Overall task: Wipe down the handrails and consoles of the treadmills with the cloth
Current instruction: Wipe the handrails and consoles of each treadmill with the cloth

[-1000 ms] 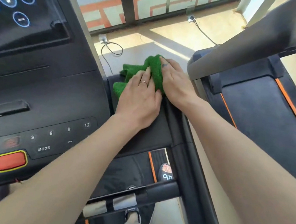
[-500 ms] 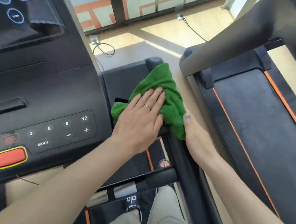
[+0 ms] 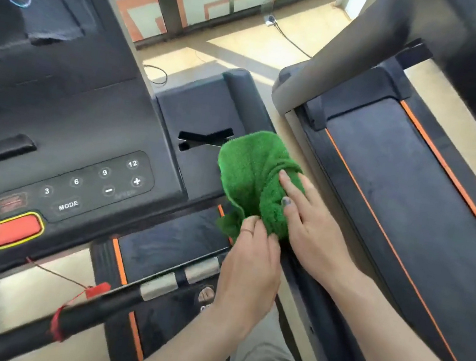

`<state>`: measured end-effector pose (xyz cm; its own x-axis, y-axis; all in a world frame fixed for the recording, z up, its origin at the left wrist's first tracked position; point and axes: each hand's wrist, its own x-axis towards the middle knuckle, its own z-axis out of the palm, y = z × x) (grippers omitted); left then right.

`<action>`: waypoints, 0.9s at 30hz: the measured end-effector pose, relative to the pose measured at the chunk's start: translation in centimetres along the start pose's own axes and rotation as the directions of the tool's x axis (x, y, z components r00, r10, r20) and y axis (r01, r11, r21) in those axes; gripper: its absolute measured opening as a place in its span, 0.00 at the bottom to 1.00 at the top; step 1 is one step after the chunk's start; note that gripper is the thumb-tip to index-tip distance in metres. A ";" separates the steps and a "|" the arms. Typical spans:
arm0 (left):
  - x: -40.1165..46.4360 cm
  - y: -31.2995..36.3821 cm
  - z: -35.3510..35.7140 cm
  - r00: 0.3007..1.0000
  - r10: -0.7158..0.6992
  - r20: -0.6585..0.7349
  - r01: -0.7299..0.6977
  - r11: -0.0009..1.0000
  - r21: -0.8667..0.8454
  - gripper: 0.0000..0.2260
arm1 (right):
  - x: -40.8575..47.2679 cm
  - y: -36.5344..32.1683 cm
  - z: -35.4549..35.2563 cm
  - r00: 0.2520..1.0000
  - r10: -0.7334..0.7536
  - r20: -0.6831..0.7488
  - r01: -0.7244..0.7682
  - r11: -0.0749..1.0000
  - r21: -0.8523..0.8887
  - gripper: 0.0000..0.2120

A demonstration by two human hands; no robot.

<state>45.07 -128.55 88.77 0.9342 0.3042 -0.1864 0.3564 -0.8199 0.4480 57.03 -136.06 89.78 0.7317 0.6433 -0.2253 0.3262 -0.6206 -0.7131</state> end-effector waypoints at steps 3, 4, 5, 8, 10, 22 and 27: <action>1.4 -0.4 0.2 0.995 -0.099 0.010 0.100 0.991 -0.084 0.15 | -2.8 0.9 0.3 1.000 0.007 -0.028 -0.009 0.999 -0.054 0.22; 2.6 -0.5 -0.5 0.984 -0.169 0.052 0.175 0.974 -0.144 0.18 | -3.2 0.9 0.4 0.999 0.018 -0.036 -0.020 0.998 -0.059 0.22; 3.9 -0.7 -1.4 0.965 -0.231 0.127 0.254 0.945 -0.207 0.20 | -3.3 0.7 0.5 0.998 0.032 -0.046 -0.034 0.998 -0.053 0.24; 6.6 -1.8 -2.7 0.810 -0.419 0.411 0.585 0.528 -0.616 0.23 | -1.5 -0.1 0.3 0.996 0.092 -0.020 -0.092 0.996 0.000 0.21; 7.0 -1.9 -3.1 0.749 -0.443 0.492 0.584 0.092 -0.806 0.25 | 0.6 -0.7 0.2 0.996 0.086 0.008 -0.086 0.996 0.031 0.20; 2.1 4.8 -2.2 0.836 -0.541 0.090 0.530 0.754 -0.388 0.11 | -6.0 4.3 -1.4 0.986 0.130 0.104 -0.148 0.972 0.182 0.22; -1.4 7.4 1.2 0.916 -0.397 -0.060 0.359 0.876 -0.322 0.30 | -8.2 6.4 -2.0 0.972 0.175 0.160 -0.216 0.931 0.295 0.21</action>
<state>46.41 -135.58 91.32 0.7153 0.6328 -0.2964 0.6525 -0.4531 0.6074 54.31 -146.26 88.42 0.6724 0.5880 -0.4496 -0.0312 -0.5843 -0.8110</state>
